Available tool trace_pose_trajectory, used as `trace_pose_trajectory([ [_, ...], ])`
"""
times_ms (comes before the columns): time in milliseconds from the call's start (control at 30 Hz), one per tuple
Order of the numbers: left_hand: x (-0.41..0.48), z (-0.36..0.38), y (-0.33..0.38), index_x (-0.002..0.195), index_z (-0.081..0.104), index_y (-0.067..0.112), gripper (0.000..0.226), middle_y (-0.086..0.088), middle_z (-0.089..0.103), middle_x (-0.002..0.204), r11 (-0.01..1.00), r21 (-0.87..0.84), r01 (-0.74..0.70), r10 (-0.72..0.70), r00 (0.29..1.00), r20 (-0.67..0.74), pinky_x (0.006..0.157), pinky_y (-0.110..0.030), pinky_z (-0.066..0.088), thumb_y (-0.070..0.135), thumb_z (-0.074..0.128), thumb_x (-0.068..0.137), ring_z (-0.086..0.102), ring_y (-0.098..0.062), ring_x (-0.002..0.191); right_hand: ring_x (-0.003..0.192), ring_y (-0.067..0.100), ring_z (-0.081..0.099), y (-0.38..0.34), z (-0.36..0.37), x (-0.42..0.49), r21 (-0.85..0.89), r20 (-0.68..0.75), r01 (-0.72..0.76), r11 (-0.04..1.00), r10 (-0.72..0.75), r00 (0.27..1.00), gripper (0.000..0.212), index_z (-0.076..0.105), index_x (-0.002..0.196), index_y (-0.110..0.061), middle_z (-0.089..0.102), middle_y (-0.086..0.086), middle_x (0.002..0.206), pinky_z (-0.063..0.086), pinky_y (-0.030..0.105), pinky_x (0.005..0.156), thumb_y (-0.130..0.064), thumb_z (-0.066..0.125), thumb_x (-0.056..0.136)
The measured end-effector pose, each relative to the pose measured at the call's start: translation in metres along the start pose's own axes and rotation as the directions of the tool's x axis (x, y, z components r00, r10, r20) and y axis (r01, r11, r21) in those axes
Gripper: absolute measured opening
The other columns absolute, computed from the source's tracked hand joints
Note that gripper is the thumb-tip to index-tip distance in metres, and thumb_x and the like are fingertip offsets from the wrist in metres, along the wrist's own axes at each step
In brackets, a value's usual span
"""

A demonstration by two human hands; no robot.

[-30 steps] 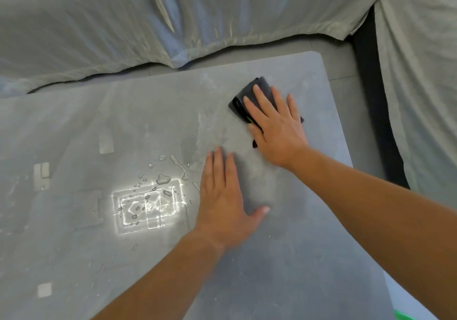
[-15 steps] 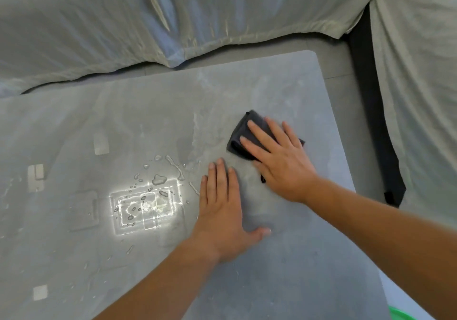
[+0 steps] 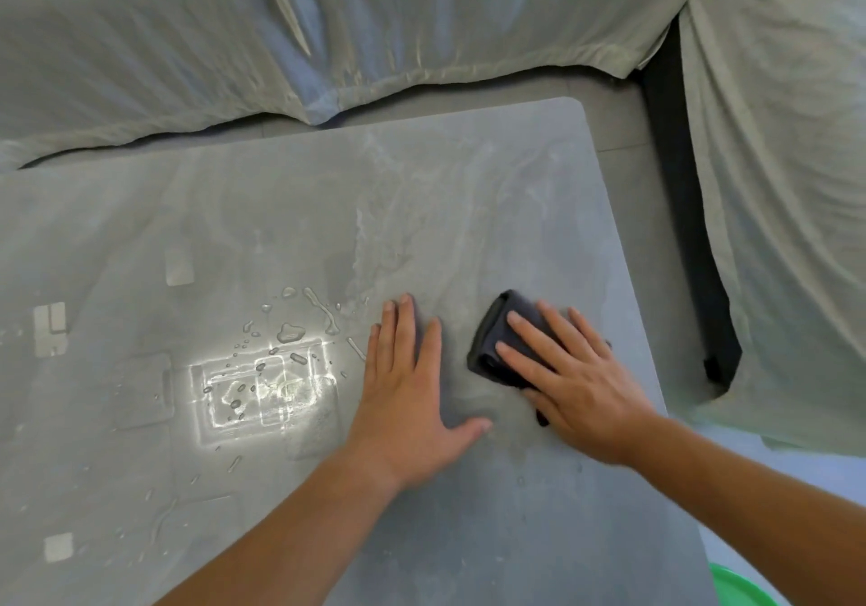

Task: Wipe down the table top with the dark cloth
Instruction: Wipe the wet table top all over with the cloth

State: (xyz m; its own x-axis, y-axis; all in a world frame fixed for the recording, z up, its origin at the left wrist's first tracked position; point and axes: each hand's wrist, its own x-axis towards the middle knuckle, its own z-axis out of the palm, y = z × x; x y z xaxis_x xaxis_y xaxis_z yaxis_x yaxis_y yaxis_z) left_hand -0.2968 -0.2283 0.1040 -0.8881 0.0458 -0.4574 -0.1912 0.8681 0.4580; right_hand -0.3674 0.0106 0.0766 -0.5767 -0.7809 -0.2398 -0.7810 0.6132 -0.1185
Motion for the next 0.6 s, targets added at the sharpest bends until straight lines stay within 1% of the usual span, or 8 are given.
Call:
trace_pose_trajectory([
  [33,-0.001,-0.001,-0.001,0.157,-0.013,0.018,0.121,-0.009,-0.043,0.155,1.000,0.006,-0.010,0.010,1.000,-0.005,0.120,-0.041,-0.019,0.078,0.055,0.077,-0.047,-0.021,0.138,0.150,0.038,0.020,0.012,-0.002,0.005,-0.008,-0.018,-0.027,1.000,0.027,0.999,0.056,0.031,0.154,-0.030,0.022,0.003,0.164,0.014,0.055,0.121,-0.041,0.037,0.099],
  [100,-0.002,0.000,-0.002,0.158,-0.009,0.017,0.119,-0.009,-0.041,0.156,0.999,0.027,-0.024,0.024,1.000,-0.007,0.120,-0.042,-0.019,0.079,0.054,0.078,-0.046,-0.022,0.139,0.152,0.035,0.014,0.033,-0.010,0.027,0.063,-0.065,-0.276,0.959,0.279,0.958,0.056,0.024,0.155,-0.034,0.017,0.001,0.166,0.007,0.050,0.123,-0.040,0.033,0.100],
  [167,-0.002,0.002,-0.002,0.158,-0.008,0.016,0.118,-0.010,-0.040,0.157,0.999,0.028,-0.016,0.016,1.000,-0.015,0.120,-0.043,-0.018,0.079,0.052,0.078,-0.045,-0.022,0.139,0.154,0.028,-0.005,0.039,-0.017,0.048,0.193,-0.034,-0.540,0.819,0.555,0.831,0.054,0.011,0.157,-0.036,0.001,-0.003,0.168,-0.007,0.044,0.123,-0.041,0.025,0.105],
  [200,-0.002,0.004,-0.001,0.158,-0.008,0.015,0.118,-0.010,-0.039,0.157,0.999,0.031,-0.010,0.011,1.000,-0.023,0.120,-0.043,-0.018,0.080,0.051,0.079,-0.045,-0.022,0.139,0.153,0.026,-0.010,0.032,-0.017,0.050,0.227,-0.026,-0.597,0.770,0.617,0.786,0.055,0.008,0.158,-0.036,-0.005,-0.005,0.168,-0.010,0.043,0.123,-0.041,0.023,0.106],
  [233,-0.001,0.005,0.001,0.158,-0.007,0.015,0.117,-0.011,-0.039,0.157,0.999,0.043,-0.004,0.005,0.999,-0.032,0.120,-0.044,-0.018,0.080,0.049,0.079,-0.045,-0.023,0.140,0.153,0.026,-0.011,0.021,-0.015,0.046,0.233,-0.030,-0.612,0.756,0.635,0.772,0.055,0.007,0.158,-0.036,-0.006,-0.005,0.167,-0.011,0.042,0.123,-0.040,0.024,0.106],
  [300,0.000,0.006,0.006,0.158,-0.005,0.013,0.113,-0.013,-0.037,0.158,0.998,0.067,0.022,-0.018,0.998,-0.054,0.120,-0.044,-0.018,0.079,0.046,0.081,-0.044,-0.025,0.140,0.154,0.029,-0.004,-0.007,-0.005,0.021,0.220,-0.050,-0.566,0.795,0.588,0.807,0.055,0.016,0.158,-0.033,0.002,-0.003,0.167,-0.004,0.045,0.124,-0.039,0.028,0.104],
  [400,0.002,0.009,0.012,0.158,-0.001,0.011,0.110,-0.016,-0.035,0.159,0.996,0.072,0.059,-0.053,0.995,-0.079,0.121,-0.046,-0.015,0.078,0.042,0.082,-0.041,-0.028,0.142,0.154,0.026,-0.002,-0.025,0.003,-0.011,0.218,0.016,-0.537,0.815,0.547,0.837,0.056,0.017,0.157,-0.035,0.001,-0.007,0.167,0.002,0.049,0.124,-0.042,0.027,0.102],
  [600,0.004,0.018,0.008,0.157,0.009,0.008,0.106,-0.021,-0.022,0.162,0.992,0.118,0.044,-0.030,0.993,-0.113,0.122,-0.051,-0.008,0.079,0.028,0.081,-0.031,-0.032,0.147,0.154,0.027,-0.005,0.051,-0.025,0.084,0.322,-0.029,-0.706,0.631,0.752,0.659,0.055,0.013,0.158,-0.035,-0.002,-0.005,0.168,-0.004,0.047,0.124,-0.040,0.028,0.105],
])
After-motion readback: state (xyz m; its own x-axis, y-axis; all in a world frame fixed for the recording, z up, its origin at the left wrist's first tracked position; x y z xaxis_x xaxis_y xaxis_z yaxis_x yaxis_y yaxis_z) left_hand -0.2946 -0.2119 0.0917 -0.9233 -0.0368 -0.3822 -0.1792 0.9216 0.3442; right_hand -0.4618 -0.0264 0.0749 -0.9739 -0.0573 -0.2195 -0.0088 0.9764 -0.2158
